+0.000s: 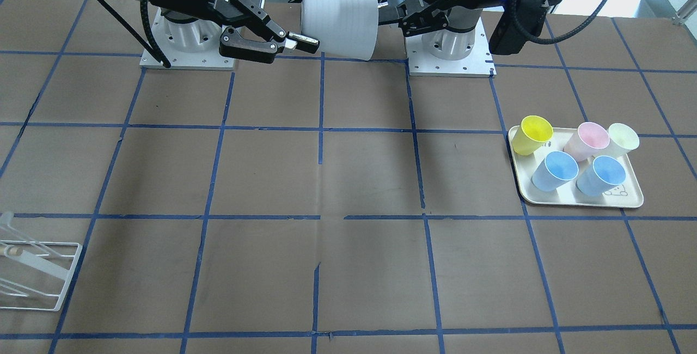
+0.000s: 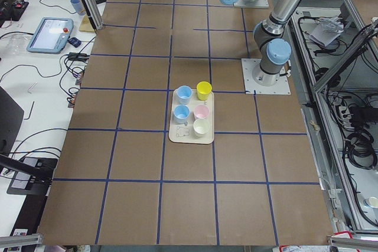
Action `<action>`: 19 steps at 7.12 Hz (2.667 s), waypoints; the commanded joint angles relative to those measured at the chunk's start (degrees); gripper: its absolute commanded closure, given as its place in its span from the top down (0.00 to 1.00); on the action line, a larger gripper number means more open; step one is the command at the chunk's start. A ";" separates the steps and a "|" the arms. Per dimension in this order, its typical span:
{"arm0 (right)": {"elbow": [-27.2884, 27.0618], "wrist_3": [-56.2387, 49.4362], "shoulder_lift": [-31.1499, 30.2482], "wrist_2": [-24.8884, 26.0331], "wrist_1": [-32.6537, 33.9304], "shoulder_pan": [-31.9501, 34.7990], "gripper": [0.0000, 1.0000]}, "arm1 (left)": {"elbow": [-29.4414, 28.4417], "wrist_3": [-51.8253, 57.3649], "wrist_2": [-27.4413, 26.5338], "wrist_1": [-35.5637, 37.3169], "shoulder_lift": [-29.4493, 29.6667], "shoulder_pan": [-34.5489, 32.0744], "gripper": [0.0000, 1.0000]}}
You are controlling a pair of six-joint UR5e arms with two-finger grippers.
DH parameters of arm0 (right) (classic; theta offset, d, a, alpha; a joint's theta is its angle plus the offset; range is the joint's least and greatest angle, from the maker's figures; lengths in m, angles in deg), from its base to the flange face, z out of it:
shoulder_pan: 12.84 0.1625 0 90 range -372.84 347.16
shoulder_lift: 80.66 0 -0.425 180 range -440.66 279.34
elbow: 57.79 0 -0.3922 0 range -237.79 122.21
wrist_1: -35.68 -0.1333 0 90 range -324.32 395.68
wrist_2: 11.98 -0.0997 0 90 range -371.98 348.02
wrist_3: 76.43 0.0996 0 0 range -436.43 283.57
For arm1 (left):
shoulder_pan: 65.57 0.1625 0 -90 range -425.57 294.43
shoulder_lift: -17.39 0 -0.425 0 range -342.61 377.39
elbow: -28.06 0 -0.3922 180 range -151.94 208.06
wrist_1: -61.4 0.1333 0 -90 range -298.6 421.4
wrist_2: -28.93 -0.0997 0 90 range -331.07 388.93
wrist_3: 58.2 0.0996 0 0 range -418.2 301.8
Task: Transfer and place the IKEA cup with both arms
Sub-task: 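Close the left gripper on the white cup beside the right gripper, then open and withdraw the right gripper while the left arm carries the cup to the tray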
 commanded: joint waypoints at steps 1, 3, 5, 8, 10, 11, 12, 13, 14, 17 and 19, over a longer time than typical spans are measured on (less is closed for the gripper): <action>0.04 0.50 -0.16 0.03 -0.17 0.00 0.18 | -0.20 -0.24 0.39 3.39 1.11 -1.89 1.00; -0.04 2.00 -0.52 0.12 -0.44 0.00 0.21 | -0.19 -0.15 0.22 4.64 2.52 -1.99 1.00; -0.05 2.09 -0.52 0.03 -0.35 0.00 0.22 | -0.37 -0.32 0.48 6.39 3.84 -2.25 1.00; -0.05 2.09 -0.52 0.03 -0.35 0.00 0.24 | -0.54 -1.20 0.57 7.02 4.02 -2.43 0.79; -0.05 2.09 -0.52 0.03 -0.35 0.00 0.25 | -2.47 -1.20 -0.13 7.72 4.28 -2.43 0.47; 0.04 2.26 -0.52 0.03 -0.35 0.00 0.36 | -2.83 -1.20 -0.14 7.72 4.37 -2.43 0.25; 0.22 2.44 -0.52 0.03 -0.26 0.00 0.38 | -2.74 -1.20 -0.22 7.90 4.46 -2.43 0.07; 0.30 2.62 -0.52 0.03 -0.35 0.00 0.54 | -2.39 -1.03 -0.22 7.90 4.54 -2.43 0.07; 0.31 3.31 -0.52 0.03 -0.35 0.00 0.96 | -2.48 -0.94 -0.22 7.90 4.54 -2.43 0.00; 1.01 3.32 -0.52 0.38 -0.26 0.00 1.00 | -3.01 -1.46 -0.49 7.90 3.85 -2.25 0.00; 1.01 3.50 -0.34 1.34 -0.35 -0.09 1.00 | -4.14 -4.01 -9.02 7.90 2.62 -0.42 0.00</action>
